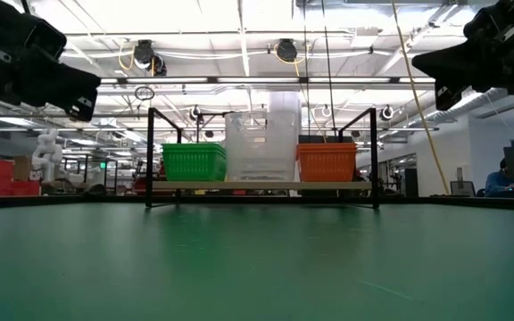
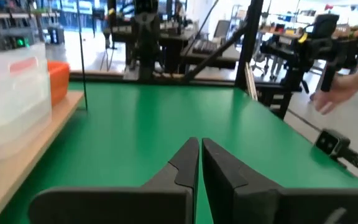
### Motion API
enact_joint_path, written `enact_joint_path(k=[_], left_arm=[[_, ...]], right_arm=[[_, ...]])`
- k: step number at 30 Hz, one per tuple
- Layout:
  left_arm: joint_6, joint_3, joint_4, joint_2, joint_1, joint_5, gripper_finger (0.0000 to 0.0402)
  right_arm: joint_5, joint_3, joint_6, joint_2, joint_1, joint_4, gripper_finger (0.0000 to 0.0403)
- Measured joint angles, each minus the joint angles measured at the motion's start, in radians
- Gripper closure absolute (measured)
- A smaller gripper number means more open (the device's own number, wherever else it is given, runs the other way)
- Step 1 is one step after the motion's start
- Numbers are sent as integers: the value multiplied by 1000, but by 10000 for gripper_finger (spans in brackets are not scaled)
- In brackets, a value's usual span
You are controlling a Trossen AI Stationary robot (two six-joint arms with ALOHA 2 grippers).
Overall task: Stack baskets on shelf by color
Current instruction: Return to Home Position
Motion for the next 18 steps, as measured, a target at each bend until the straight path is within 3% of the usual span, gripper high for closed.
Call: enact_joint_path(k=[18], left_arm=[[6,0,-18,0,-1,0,380]], right_arm=[[1,0,2,0,0,-1,403]])
